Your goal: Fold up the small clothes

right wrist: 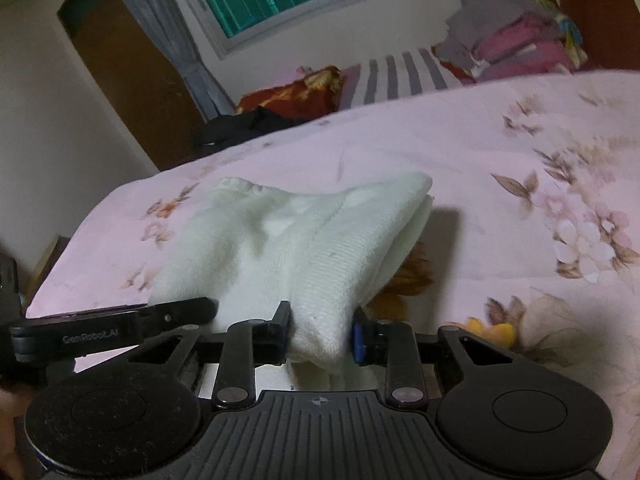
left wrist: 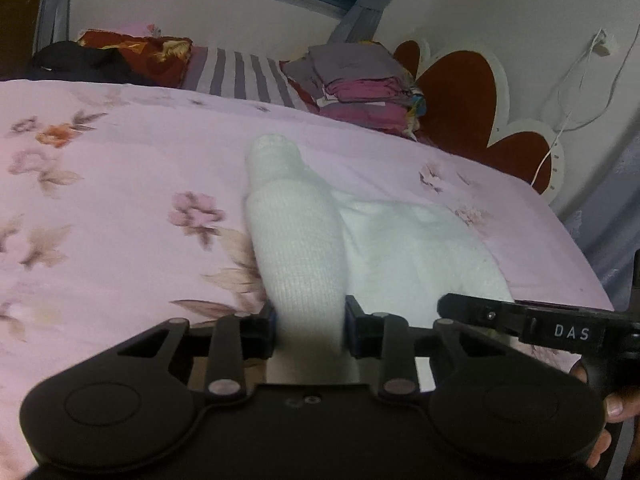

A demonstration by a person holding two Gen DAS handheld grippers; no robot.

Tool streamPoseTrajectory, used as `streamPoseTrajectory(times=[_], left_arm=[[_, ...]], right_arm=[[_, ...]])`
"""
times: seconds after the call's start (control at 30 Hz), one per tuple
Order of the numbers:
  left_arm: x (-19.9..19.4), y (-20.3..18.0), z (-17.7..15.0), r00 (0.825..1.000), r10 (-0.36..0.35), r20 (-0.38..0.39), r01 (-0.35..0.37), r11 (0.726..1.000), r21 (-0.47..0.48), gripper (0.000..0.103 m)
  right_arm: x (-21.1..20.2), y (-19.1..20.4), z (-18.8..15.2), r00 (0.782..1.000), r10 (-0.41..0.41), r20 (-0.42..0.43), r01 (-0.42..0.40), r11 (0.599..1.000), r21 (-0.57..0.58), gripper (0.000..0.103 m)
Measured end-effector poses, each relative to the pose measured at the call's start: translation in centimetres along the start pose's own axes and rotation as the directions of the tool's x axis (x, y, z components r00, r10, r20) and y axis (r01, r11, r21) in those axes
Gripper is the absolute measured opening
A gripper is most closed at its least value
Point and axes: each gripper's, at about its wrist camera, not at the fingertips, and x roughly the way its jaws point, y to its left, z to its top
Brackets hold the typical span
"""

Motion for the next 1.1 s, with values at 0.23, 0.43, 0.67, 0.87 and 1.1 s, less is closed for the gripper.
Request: streamPoseTrajectory(times=[0.23,0.43,0.67,0.87,1.1], left_arm=[[-5.5,7.0,0.2,1.0,0.02,0.008,-0.02,1.0,0.003,0.03],[-9.7,14.4,-0.2,0.999,0.039,0.002,-0.039,0.999,-0.036,0.03],[-7.7,19.8,-1.5,0.997,-0.013,-0.07,0.006,0.995,-0.102,0.04],[-6.3,20.8,-1.9,0.998,-0.019,-0.065,0.011,0.993,-0.119,0.064],[-10.5,20.5,1.0,0.989,0.086,0.119,-0.098,0.991,0.093,0.039]], right_arm=[[1.9,8.4,-1.3,1.0,0.011,0.007,-0.011,0.999,-0.045,0.028],[6.0,16.1,-3.3,0.999,0.053,-0.008,-0.053,0.997,-0.054,0.028],[10.6,20.2,-5.2,0.999,0.026,-0.035,-0.028,0.998,-0.059,0.028],[13.6,17.4,-6.1,0.993,-0.03,-0.11,0.042,0.993,0.112,0.029],[11.0,19.1,-4.3,0.984,-0.177,-0.005,0.177,0.984,0.002,0.065]])
